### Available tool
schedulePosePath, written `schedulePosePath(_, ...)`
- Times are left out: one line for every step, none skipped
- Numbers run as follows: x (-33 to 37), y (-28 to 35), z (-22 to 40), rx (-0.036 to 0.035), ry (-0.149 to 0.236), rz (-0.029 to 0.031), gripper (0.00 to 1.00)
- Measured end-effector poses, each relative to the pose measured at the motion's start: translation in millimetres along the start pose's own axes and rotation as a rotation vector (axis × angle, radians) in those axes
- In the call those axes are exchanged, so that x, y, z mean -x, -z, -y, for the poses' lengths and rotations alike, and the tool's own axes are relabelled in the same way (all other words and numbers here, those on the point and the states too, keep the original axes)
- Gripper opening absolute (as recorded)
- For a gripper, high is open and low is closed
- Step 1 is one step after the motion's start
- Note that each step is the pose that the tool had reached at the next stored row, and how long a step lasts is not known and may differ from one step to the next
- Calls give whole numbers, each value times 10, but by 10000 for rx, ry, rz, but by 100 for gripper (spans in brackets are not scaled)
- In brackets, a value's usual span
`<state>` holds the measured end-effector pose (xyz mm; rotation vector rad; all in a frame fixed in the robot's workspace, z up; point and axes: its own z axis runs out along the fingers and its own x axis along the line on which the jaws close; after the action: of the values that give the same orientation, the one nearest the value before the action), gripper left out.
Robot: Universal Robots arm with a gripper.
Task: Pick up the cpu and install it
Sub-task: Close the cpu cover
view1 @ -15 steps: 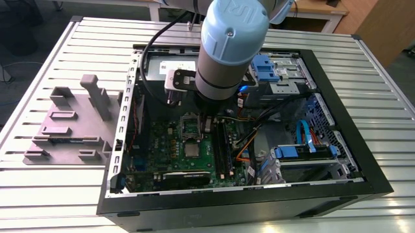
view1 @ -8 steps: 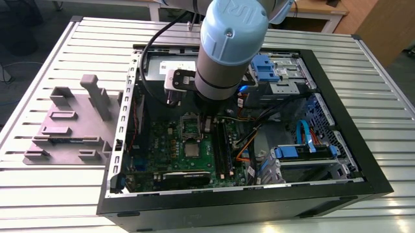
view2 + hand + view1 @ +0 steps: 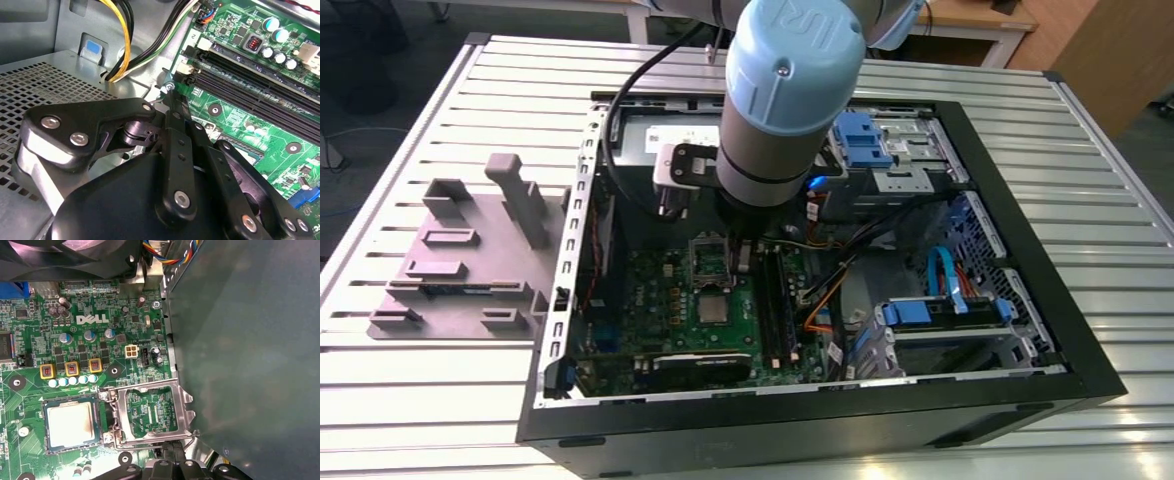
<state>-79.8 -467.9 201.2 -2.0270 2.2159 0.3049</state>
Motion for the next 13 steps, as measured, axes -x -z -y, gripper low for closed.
schedulePosePath(0,0,0,0,-1,0,11)
schedulePosePath(0,5,-1,0,-1,0,11)
schedulePosePath(2,15,-2,0,-1,-1,11)
schedulePosePath(4,29,-3,0,-1,-1,11)
schedulePosePath(6,45,-4,1,-2,-1,11)
schedulePosePath(6,56,-5,1,-2,1,11)
schedulePosePath(5,61,-5,1,-2,1,11)
schedulePosePath(3,62,-4,1,-1,1,11)
schedulePosePath(3,62,-4,0,-1,1,11)
schedulePosePath(3,62,-4,-1,-1,-1,11)
schedulePosePath(3,62,-4,-1,-1,-3,11)
schedulePosePath(2,62,-4,0,-1,-5,11)
schedulePosePath(3,60,2,1,1,-5,11)
